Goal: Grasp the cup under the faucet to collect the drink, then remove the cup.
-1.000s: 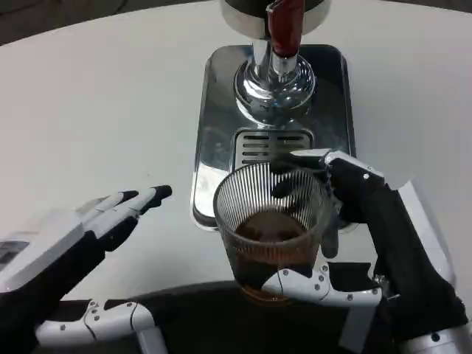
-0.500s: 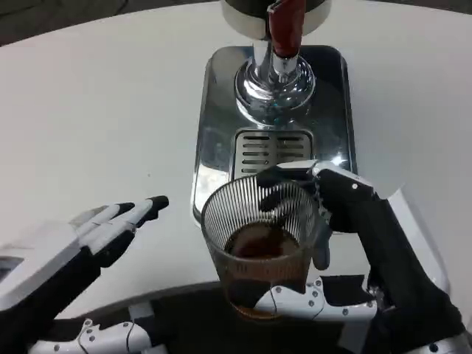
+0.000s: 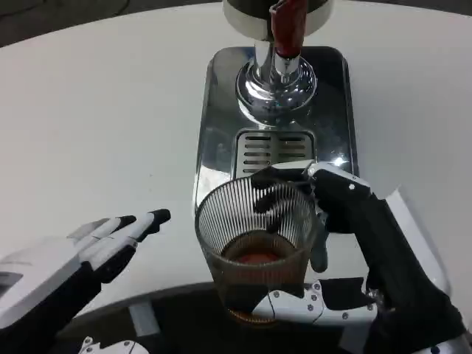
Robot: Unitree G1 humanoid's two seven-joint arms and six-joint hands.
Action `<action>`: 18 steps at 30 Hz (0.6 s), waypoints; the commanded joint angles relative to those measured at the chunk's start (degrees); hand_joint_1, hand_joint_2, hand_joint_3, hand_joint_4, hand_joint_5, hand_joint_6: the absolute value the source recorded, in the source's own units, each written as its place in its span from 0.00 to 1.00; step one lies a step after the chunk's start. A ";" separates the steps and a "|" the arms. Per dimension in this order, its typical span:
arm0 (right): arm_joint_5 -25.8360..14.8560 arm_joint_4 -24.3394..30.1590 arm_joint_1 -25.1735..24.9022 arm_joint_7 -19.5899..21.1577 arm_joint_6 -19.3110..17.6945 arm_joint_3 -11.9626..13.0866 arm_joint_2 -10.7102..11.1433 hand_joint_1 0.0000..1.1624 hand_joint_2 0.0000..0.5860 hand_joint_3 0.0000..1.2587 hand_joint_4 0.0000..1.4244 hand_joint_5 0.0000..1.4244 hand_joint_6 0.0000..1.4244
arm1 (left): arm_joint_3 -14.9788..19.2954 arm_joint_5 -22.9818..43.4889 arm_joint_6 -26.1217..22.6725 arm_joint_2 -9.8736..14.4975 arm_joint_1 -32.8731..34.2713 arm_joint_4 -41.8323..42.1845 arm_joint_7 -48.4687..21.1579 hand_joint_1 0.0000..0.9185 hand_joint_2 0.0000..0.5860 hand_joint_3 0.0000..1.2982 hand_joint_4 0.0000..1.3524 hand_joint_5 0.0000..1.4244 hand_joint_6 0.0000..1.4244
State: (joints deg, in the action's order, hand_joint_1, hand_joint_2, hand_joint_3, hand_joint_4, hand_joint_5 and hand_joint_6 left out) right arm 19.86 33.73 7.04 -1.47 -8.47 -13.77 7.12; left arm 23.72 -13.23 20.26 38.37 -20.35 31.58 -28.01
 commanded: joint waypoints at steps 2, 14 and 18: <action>-1.20 2.03 0.20 -0.15 -2.56 -0.18 -0.31 0.95 0.17 0.76 0.73 0.80 0.88 | 0.37 -0.41 -0.07 -0.12 -0.93 0.34 -0.04 0.00 0.16 0.00 0.00 0.00 0.00; -1.48 2.24 0.06 -0.33 -2.58 0.31 -0.09 0.95 0.17 0.76 0.73 0.80 0.88 | -0.06 -0.55 -0.37 0.05 -0.12 0.33 -0.20 0.00 0.16 0.00 0.00 0.00 0.00; -1.53 1.99 -0.16 -0.53 -2.93 0.55 0.02 0.95 0.17 0.76 0.74 0.80 0.88 | -0.16 -0.62 -0.48 0.23 0.09 0.25 -0.38 0.00 0.16 0.00 0.00 0.00 0.00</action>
State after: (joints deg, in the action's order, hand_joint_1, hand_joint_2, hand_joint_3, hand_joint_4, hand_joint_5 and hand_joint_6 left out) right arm 19.69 33.93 7.02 -1.92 -8.47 -13.07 7.35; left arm 23.72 -13.24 20.13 38.31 -19.58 31.59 -28.02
